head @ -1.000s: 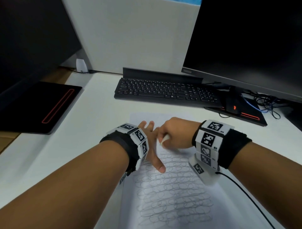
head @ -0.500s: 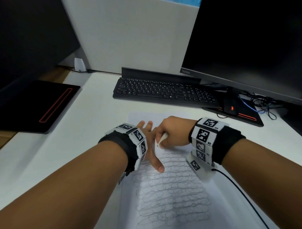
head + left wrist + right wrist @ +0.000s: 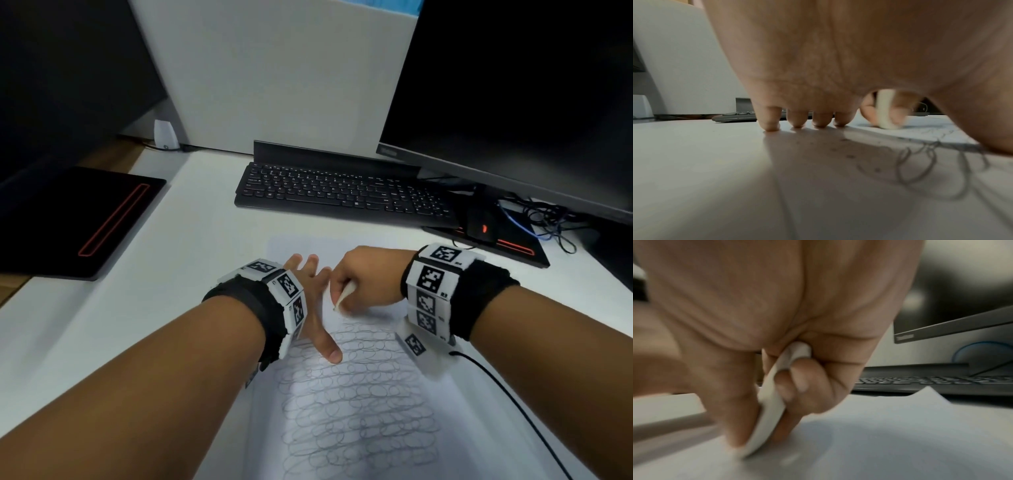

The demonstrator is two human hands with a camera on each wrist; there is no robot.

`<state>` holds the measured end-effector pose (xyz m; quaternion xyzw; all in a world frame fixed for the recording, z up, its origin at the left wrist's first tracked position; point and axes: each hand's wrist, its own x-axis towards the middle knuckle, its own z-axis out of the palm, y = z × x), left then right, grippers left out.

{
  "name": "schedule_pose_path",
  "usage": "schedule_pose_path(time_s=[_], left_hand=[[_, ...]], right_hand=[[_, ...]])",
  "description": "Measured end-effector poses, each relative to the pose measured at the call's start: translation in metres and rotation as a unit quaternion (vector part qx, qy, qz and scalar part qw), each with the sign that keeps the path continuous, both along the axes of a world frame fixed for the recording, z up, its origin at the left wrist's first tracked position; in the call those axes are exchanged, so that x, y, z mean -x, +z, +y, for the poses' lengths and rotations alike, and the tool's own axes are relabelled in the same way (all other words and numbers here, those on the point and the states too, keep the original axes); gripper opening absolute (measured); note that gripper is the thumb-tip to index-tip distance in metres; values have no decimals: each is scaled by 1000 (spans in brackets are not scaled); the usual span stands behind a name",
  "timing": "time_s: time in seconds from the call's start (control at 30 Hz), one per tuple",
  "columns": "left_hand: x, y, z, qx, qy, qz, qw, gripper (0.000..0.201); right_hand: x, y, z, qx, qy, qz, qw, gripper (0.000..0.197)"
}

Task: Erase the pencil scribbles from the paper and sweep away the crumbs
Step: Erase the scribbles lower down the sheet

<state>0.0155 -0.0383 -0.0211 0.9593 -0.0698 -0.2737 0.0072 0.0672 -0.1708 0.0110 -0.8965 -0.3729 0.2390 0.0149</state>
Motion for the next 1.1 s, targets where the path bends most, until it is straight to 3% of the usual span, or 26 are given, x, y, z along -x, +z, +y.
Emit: schedule_pose_path(time_s=[0.1, 0.23, 0.37, 0.5, 0.63, 0.8, 0.93, 1.1], left_hand=[[1, 0, 1, 2, 5, -2, 1000, 134], [-1, 0, 0, -3, 1, 3, 1000, 135], [1, -1, 0, -2, 6, -2, 1000, 135], [2, 3, -1, -2, 3, 1, 1000, 132], [3, 1, -1, -5, 0, -8, 1000, 134], [2, 2, -1, -5, 3, -1, 1000, 133], [3, 1, -1, -8, 3, -5, 1000, 134], [3, 4, -2, -8, 1, -1, 1000, 132]], right_hand=[[-3, -1, -3, -22, -24, -5, 999, 9], [6, 0, 1, 27, 23, 28, 999, 11], [-4, 1, 0, 9, -31, 2, 999, 8], [4, 0, 1, 35, 7, 41, 999, 8], [-7, 0, -4, -8, -49, -2, 999, 8], [5, -2, -1, 29, 17, 31, 999, 10], [-4, 1, -3, 3, -37, -9, 999, 10], [8, 1, 0, 31, 11, 18, 999, 11]])
